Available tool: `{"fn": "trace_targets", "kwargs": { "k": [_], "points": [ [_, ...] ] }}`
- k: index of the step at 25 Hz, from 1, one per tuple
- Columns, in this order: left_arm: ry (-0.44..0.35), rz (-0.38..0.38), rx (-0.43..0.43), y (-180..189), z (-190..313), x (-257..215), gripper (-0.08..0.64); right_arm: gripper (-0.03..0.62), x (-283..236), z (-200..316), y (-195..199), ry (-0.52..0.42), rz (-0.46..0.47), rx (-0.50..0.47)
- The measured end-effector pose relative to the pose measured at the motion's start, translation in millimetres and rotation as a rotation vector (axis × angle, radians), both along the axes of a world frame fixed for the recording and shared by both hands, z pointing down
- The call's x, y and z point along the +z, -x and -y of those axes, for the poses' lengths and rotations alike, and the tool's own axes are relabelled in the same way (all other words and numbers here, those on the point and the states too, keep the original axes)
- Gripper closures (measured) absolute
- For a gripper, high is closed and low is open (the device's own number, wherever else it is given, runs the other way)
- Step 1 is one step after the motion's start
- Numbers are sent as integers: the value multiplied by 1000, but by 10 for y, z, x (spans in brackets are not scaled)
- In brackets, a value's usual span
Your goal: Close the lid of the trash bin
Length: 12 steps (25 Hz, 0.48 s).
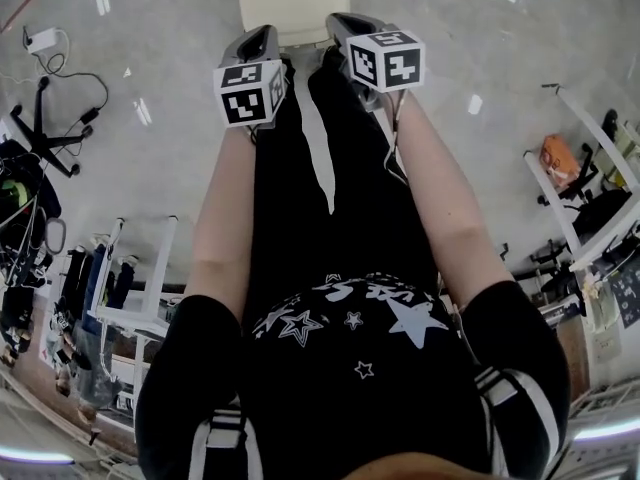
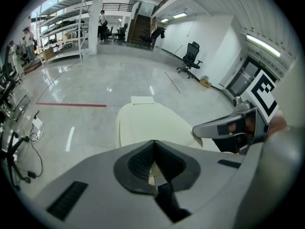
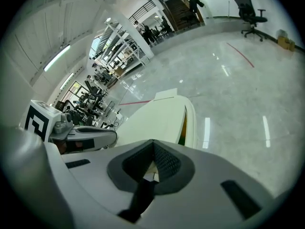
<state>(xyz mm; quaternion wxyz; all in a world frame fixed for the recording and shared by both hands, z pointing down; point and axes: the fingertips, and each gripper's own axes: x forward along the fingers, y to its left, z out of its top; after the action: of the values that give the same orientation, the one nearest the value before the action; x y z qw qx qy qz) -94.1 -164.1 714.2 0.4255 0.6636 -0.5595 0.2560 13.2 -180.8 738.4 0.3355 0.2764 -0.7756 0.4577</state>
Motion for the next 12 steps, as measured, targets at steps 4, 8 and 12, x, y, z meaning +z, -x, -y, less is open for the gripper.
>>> {"fn": "trace_targets", "kwargs": {
  "k": [4,8,12],
  "points": [
    [38,0,-31,6,-75,180,548,586,175,-84,-5,19,-8,-8],
    [76,-14,1,-7,-122,374,548,586,347,-131,-3,37,-33,15],
    [110,-13,66,-21,-154,519,549,586,471,-176,7,55,-58,16]
  ]
}}
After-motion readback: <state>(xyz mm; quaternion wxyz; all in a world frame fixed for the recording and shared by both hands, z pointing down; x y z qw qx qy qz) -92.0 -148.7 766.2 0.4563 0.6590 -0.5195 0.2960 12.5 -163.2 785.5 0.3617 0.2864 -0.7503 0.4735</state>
